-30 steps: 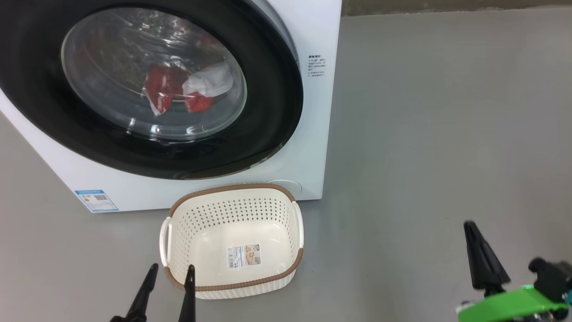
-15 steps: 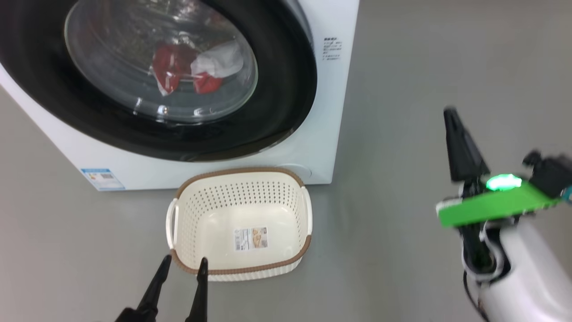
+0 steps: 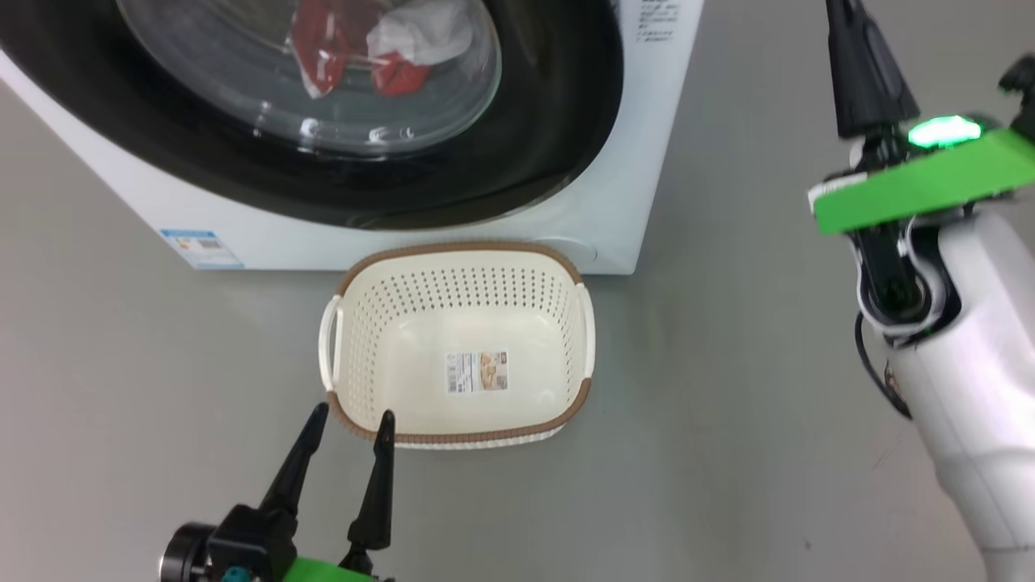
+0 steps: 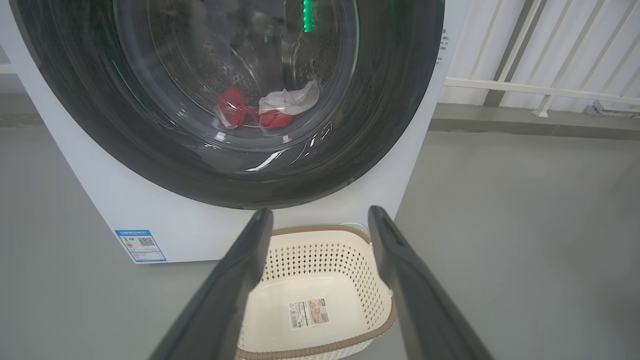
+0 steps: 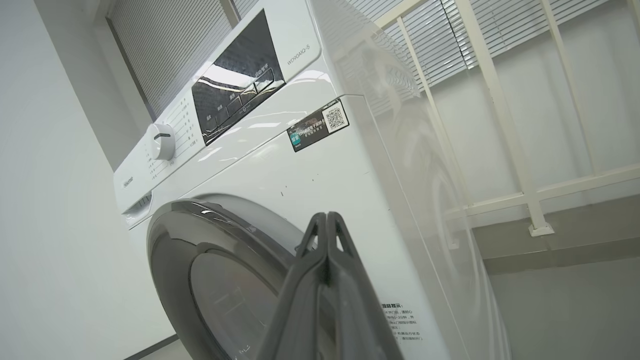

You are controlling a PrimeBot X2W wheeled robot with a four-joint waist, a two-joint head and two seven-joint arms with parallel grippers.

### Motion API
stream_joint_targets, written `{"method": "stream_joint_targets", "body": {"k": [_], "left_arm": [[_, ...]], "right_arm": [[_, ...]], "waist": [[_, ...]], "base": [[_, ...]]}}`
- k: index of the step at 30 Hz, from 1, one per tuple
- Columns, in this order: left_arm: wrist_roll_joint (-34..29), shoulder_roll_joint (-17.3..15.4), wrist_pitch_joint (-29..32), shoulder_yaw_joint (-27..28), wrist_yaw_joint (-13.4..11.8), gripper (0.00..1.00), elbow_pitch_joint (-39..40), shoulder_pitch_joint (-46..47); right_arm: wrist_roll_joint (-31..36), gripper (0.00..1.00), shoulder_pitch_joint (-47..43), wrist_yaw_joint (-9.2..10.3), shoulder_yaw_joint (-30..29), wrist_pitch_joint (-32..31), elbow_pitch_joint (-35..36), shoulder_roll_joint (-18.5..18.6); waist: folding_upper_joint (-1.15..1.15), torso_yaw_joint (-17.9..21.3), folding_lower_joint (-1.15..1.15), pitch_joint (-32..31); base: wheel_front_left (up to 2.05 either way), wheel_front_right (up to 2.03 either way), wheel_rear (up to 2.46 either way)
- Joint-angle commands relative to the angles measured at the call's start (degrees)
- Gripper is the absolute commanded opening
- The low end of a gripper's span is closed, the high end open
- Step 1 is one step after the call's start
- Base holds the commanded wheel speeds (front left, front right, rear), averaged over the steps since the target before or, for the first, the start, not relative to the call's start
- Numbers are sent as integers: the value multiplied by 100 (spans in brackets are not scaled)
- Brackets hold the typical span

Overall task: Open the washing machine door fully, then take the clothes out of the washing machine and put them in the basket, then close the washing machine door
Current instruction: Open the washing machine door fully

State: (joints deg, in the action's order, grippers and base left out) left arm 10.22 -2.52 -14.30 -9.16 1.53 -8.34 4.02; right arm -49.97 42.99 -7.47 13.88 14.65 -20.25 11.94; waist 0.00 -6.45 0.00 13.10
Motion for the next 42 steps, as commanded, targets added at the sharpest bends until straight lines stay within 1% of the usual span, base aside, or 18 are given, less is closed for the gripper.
{"method": "stream_joint_targets", "body": {"k": [1,6,11,13,15,19,23,28,30,31,34,42], "left_arm": [[17,-36,-70,162,-1,100,103,157],[56,-36,-70,101,-7,100,96,285],[92,-36,-70,63,-17,100,99,394],[112,-36,-70,44,-22,100,103,446],[133,-36,-70,15,-25,100,106,500],[166,-36,-70,-53,-32,100,106,611],[192,-36,-70,-106,-29,100,116,724],[233,-36,-70,-183,-18,100,116,880],[251,-36,-70,-223,-15,100,112,953],[251,-36,-70,-223,-15,100,112,953],[279,-36,-70,-283,-16,100,111,1058],[404,-36,-70,-470,-66,100,117,1265]], "right_arm": [[-81,0,142,-2,115,35,86,-13],[-702,0,680,-2,566,35,-198,194],[-1636,0,1148,-2,1165,-20,-344,485],[-2042,0,1322,-2,1337,-149,-355,615],[-2297,0,1489,-2,1548,-300,-362,792],[-3034,0,1749,-2,1723,-719,-251,1025],[-3618,0,1990,-2,1785,-1269,-113,1239],[-4050,0,2289,-2,1786,-1923,-74,1385],[-4232,0,2403,-2,1746,-2201,-77,1377],[-4232,0,2403,-2,1746,-2201,-77,1377],[-4398,0,2585,-2,1631,-2511,-135,1364],[-4710,0,2911,-2,1363,-3358,-485,1303]], "waist": [[0,-118,0,151],[0,-237,0,316],[0,-341,0,515],[0,-375,0,605],[0,-413,0,687],[0,-487,0,859],[0,-559,0,1049],[0,-669,0,1285],[0,-710,0,1380],[0,-710,0,1380],[0,-767,0,1521],[0,-930,0,1779]], "base": [[0,0,0],[0,0,0],[0,0,0],[0,0,0],[0,0,0],[0,0,0],[0,0,0],[0,0,0],[0,0,0],[0,0,0],[0,0,0],[0,0,0]]}}
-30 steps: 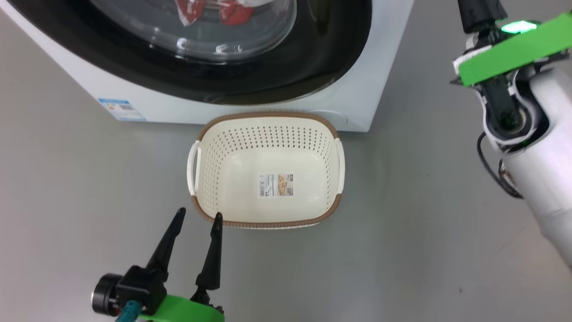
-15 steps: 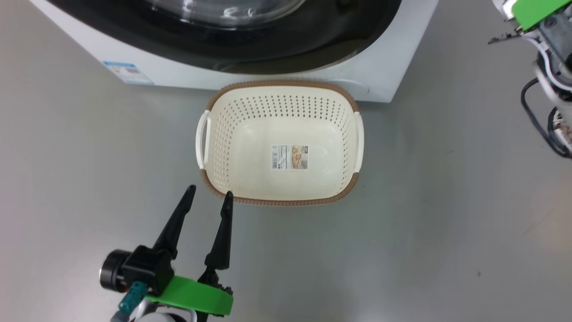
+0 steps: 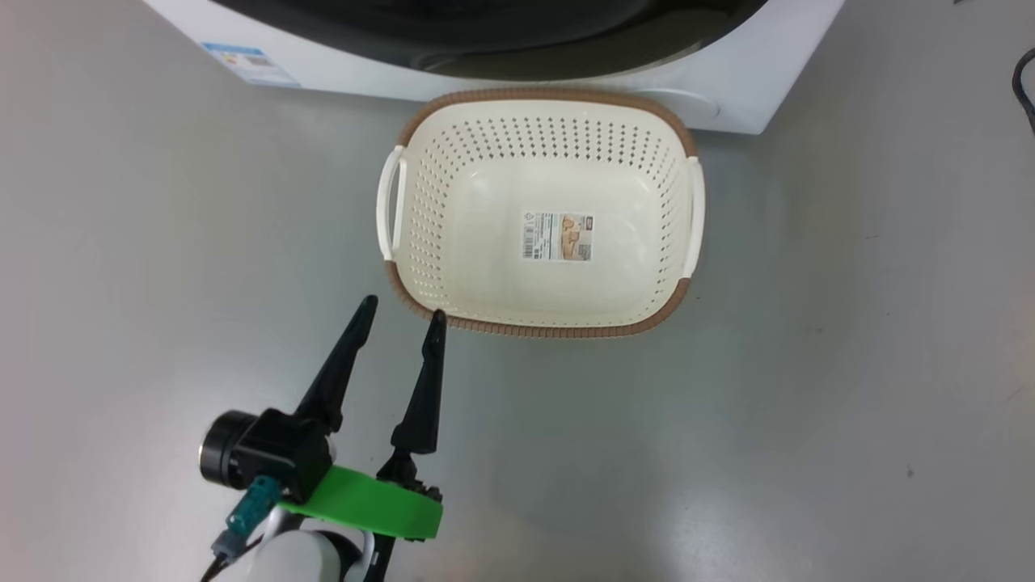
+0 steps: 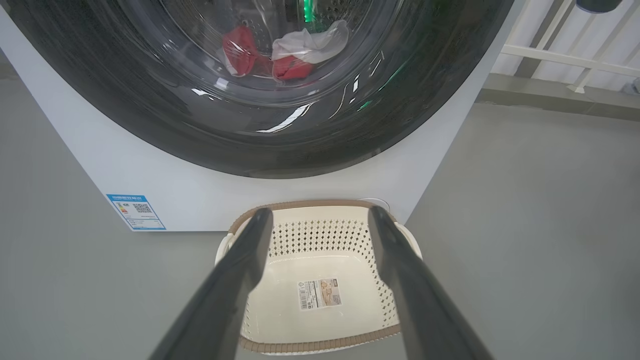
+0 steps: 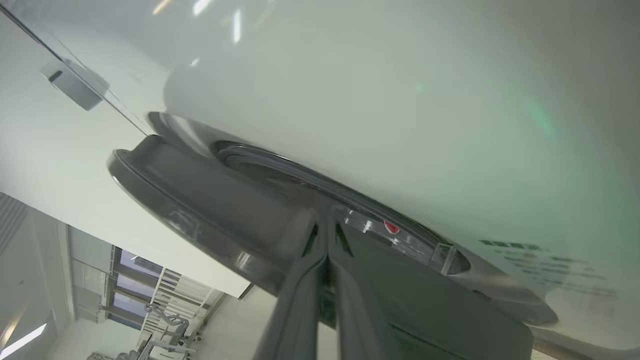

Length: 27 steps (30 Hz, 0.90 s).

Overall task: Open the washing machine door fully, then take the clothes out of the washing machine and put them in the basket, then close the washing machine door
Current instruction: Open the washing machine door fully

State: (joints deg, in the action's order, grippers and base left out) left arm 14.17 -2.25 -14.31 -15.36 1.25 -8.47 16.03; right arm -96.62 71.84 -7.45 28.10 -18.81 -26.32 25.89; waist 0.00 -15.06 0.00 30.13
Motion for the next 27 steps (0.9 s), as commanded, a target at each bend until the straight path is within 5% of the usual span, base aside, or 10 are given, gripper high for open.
{"method": "stream_joint_targets", "body": {"k": [1,12,27], "left_arm": [[23,-63,-69,133,-45,100,130,77],[159,-63,-69,-71,-117,100,143,190],[158,-63,-69,-59,-131,100,110,117]], "right_arm": [[-58,0,61,-3,-77,-115,78,-105],[180,0,311,-3,-190,-610,-314,-277],[422,0,-264,-3,-145,-937,38,-362]], "waist": [[0,-80,0,97],[0,-178,0,241],[0,-128,0,7]], "base": [[0,0,0],[0,0,0],[0,0,0]]}}
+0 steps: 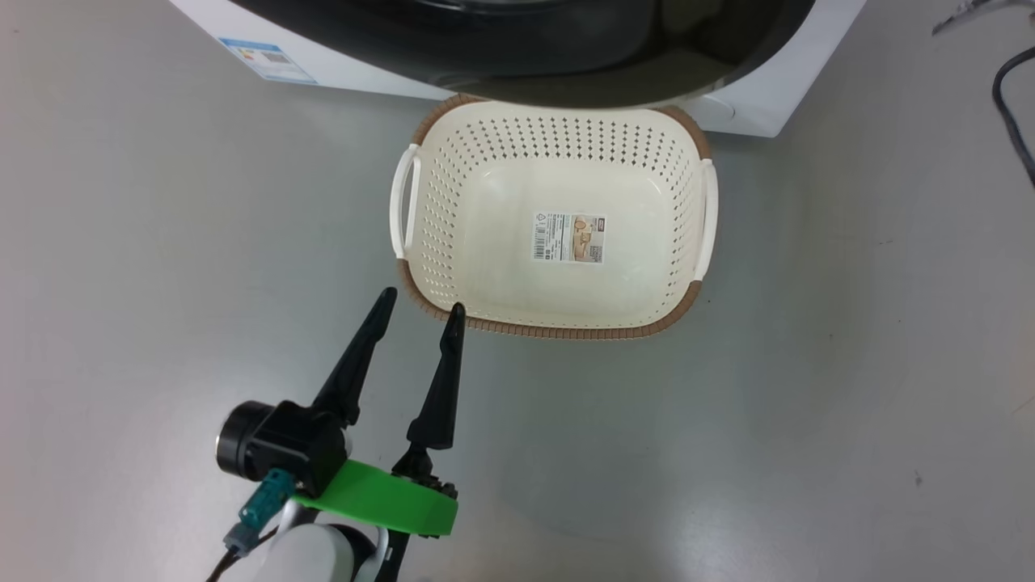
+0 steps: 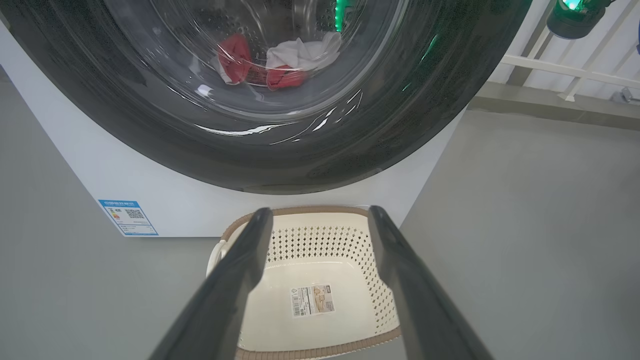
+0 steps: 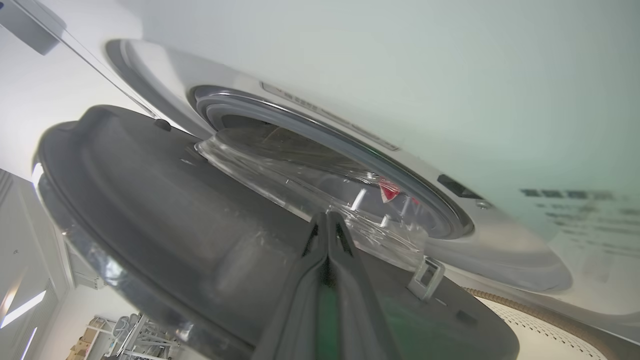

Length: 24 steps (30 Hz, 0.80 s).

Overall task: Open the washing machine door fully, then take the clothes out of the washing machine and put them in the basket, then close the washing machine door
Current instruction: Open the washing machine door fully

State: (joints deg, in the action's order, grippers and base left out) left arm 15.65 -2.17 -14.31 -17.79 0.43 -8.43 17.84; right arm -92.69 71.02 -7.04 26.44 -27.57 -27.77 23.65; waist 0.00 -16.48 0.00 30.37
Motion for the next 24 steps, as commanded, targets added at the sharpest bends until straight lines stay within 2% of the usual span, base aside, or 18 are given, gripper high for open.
{"method": "stream_joint_targets", "body": {"k": [1,24], "left_arm": [[8,-71,-69,188,-50,100,106,-70],[-65,-71,-69,323,-73,100,127,-413]], "right_arm": [[33,0,-227,-45,22,-73,205,-145],[19,0,-1487,-45,72,-514,954,-319]], "waist": [[0,20,0,-36],[0,167,0,-617]], "base": [[0,0,0],[0,0,0]]}}
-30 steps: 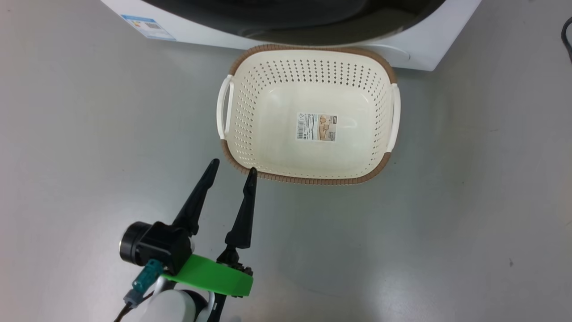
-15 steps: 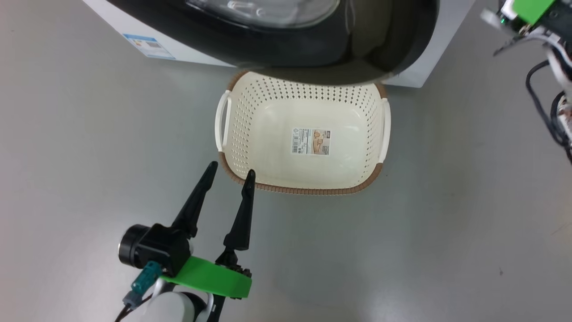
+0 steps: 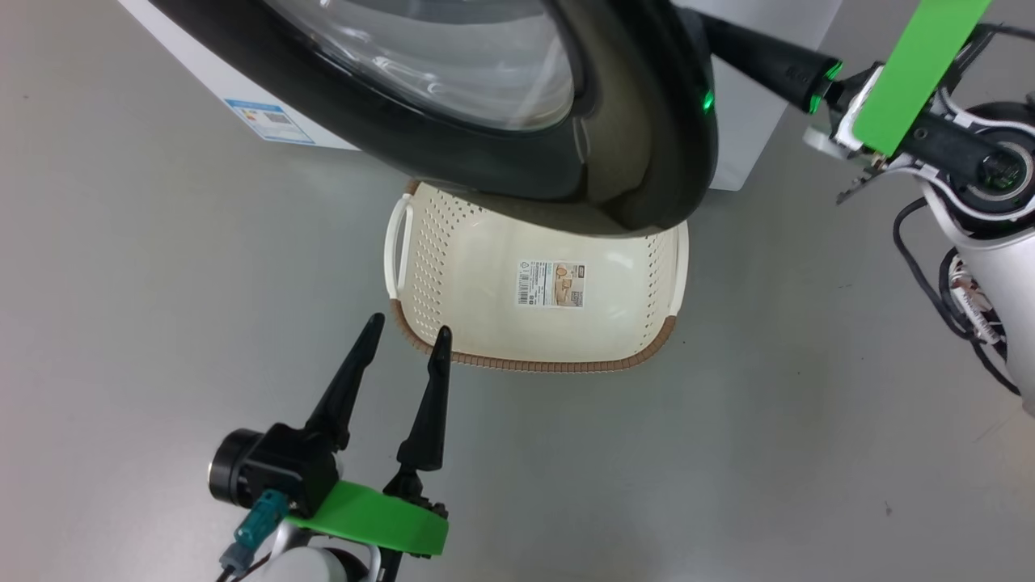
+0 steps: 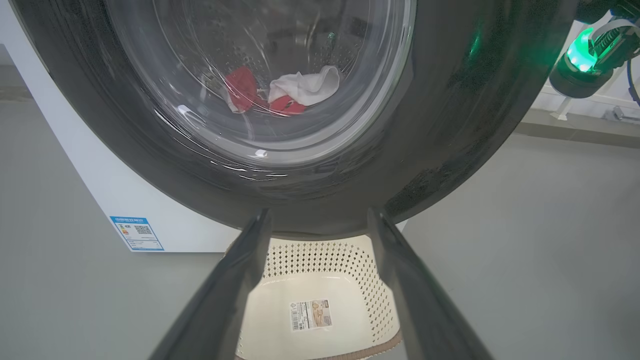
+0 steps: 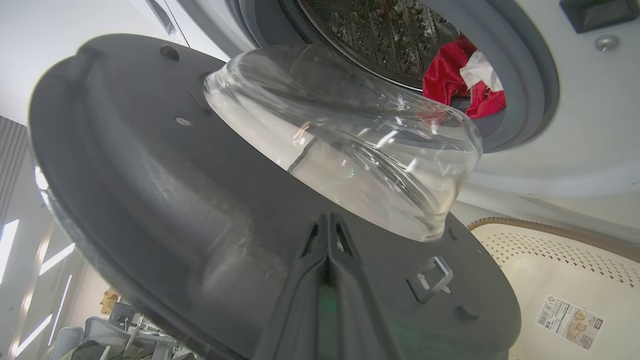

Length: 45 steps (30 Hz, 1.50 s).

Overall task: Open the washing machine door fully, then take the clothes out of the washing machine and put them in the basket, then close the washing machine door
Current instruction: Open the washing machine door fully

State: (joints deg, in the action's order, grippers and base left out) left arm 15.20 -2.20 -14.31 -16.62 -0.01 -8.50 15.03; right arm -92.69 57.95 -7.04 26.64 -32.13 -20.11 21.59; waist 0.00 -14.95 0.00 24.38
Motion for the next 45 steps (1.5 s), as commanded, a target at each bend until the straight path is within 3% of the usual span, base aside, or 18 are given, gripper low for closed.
{"method": "stream_joint_targets", "body": {"k": [1,13,14,16,18,19,33,45], "left_arm": [[-19,-67,-69,209,-30,100,136,-139],[1,-67,-69,227,-22,100,155,-144],[5,-67,-69,225,-21,100,156,-145],[10,-67,-69,225,-16,100,157,-151],[11,-67,-69,234,-10,100,152,-160],[10,-67,-69,245,-7,100,147,-164],[-37,-67,-69,409,68,100,98,-234],[-62,-67,-69,587,136,100,32,-355]], "right_arm": [[10,0,-219,-45,62,-100,206,-125],[264,0,-397,-45,-21,12,278,-163],[299,5,-414,-45,-31,65,269,-152],[353,27,-457,-45,-60,180,251,-127],[404,57,-508,-45,-80,304,229,-102],[416,100,-540,-45,-91,363,215,-92],[452,100,-1188,-45,-180,1050,109,113],[476,100,-2579,-45,-198,1874,247,385]], "waist": [[0,18,0,-28],[0,11,0,-61],[0,11,0,-67],[0,16,0,-82],[0,30,0,-101],[0,40,0,-112],[0,208,0,-283],[0,374,0,-473]], "base": [[0,0,0],[0,0,0],[0,0,0],[0,0,0],[0,0,0],[0,0,0],[0,0,0],[0,0,0]]}}
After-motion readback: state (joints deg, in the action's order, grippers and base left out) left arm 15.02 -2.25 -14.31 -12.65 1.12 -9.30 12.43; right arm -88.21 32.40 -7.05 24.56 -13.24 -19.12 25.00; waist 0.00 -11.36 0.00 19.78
